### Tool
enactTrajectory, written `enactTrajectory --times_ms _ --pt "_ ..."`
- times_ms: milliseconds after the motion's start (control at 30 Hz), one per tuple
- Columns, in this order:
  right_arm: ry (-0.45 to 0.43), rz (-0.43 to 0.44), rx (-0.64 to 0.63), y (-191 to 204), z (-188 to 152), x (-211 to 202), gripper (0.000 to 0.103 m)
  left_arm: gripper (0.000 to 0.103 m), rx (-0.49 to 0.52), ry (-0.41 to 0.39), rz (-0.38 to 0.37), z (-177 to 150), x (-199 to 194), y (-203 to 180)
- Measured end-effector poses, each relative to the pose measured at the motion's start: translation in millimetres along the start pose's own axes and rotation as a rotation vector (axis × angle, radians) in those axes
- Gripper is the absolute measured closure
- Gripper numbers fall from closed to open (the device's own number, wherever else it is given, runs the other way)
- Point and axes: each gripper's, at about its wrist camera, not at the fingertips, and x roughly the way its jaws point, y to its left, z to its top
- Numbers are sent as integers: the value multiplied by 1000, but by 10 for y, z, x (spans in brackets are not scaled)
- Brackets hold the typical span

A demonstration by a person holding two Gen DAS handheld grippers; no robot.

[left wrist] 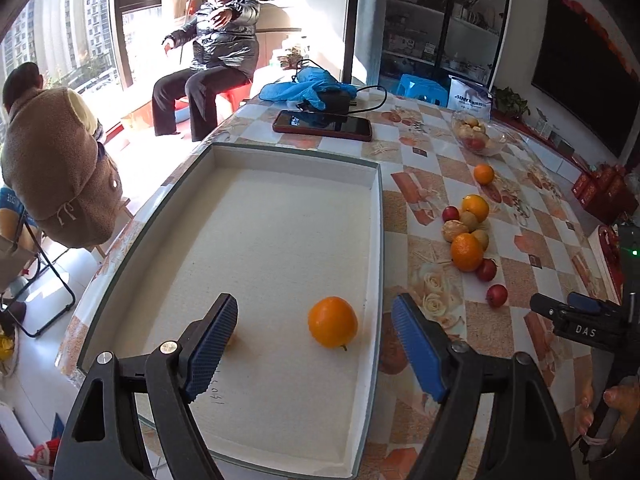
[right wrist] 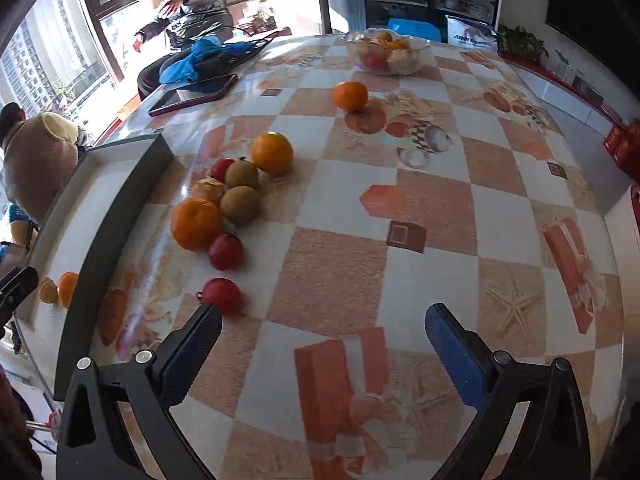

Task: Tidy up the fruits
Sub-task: 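Withdraw both open grippers from the tray back over the fruit row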

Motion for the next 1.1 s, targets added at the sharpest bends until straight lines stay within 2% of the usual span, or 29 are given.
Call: enactTrajectory --times_ms 100,200,400,567,733,967,1100 --pt "0 -75 70 -365 -68 32 1 20 55 22 -39 -11 44 -265" --pt "-30 -148 82 -571 -97 18 1 20 99 56 -71 -35 118 -520" --pt "-94 -143 62 -613 -153 -20 0 20 106 122 -101 -73 271 -817" --pt "-102 -141 62 -618 -140 4 0 20 107 195 -23 -73 452 -913" --pt "-105 -142 62 -617 -150 4 0 20 39 270 -84 -65 590 -893" --pt "-105 -141 62 -618 -149 3 0 20 36 273 -75 183 731 -955" --pt "-105 -141 61 -620 -149 3 0 20 32 230 -79 337 794 -1032"
